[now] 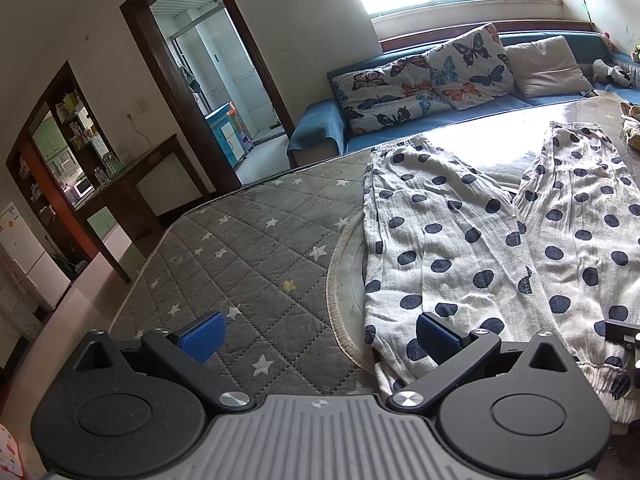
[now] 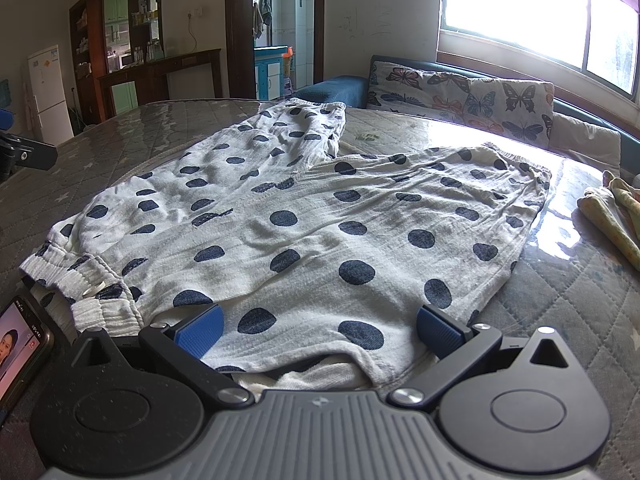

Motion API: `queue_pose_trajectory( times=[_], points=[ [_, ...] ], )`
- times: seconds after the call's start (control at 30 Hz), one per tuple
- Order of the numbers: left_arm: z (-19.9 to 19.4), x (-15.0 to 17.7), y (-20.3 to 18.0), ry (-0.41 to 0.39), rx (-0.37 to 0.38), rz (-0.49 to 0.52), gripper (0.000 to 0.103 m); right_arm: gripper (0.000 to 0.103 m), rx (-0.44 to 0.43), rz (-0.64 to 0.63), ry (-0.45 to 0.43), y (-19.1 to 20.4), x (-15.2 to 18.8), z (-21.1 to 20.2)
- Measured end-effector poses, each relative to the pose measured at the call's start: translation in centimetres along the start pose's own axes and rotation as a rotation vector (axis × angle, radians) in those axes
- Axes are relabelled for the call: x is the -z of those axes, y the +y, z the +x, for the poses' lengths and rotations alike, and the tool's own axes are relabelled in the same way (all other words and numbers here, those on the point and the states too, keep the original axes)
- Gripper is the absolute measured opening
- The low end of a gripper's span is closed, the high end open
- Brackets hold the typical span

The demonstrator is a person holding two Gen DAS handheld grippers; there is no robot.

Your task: Fold clothes

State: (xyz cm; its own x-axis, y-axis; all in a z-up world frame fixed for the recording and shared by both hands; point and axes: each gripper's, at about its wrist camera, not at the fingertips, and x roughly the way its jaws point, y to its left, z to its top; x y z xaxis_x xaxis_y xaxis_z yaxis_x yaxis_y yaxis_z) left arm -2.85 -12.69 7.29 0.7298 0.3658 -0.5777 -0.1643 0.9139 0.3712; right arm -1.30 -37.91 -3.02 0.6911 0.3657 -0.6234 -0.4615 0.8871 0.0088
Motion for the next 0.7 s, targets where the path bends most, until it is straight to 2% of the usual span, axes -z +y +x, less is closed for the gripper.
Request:
queue_pose_trajectory(
  times=[0.7],
  points=[
    [1.4, 0.4, -0.2, 0.023, 0.035, 0.002, 0.103, 0.103, -0.003, 0.001, 0.001, -0.1, 0.0, 0.0]
  ],
)
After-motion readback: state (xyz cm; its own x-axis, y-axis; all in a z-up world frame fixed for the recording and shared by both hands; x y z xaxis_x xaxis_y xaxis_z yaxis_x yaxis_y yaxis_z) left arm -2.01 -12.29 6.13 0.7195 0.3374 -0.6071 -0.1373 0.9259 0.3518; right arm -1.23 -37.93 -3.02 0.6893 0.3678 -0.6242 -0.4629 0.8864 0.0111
